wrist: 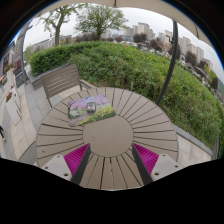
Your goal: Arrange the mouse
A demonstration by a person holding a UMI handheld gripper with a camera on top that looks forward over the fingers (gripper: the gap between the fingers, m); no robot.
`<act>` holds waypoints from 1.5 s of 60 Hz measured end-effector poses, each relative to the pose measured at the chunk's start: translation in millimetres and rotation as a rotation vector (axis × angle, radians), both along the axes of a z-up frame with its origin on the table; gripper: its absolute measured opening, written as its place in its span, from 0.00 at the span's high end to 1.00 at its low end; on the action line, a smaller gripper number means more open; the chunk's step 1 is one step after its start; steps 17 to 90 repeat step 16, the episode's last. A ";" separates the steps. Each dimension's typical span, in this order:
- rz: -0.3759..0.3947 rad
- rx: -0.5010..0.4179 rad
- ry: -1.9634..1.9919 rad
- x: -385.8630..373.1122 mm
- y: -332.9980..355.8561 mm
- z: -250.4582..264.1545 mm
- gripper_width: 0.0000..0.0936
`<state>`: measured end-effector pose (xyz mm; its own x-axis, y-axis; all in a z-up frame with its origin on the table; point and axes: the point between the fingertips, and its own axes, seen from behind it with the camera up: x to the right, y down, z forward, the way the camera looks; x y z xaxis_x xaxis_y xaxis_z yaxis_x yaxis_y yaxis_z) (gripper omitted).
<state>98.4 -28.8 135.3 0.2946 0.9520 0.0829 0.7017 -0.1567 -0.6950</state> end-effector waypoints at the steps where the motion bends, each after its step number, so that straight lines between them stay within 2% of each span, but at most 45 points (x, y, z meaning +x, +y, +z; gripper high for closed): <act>1: 0.002 0.002 -0.002 5.5 0.0 0.8 0.09; 14: -0.008 -0.020 -0.020 36.1 -0.8 -10.1 0.09; 90: -0.003 -0.022 -0.018 36.6 -1.4 -9.9 0.09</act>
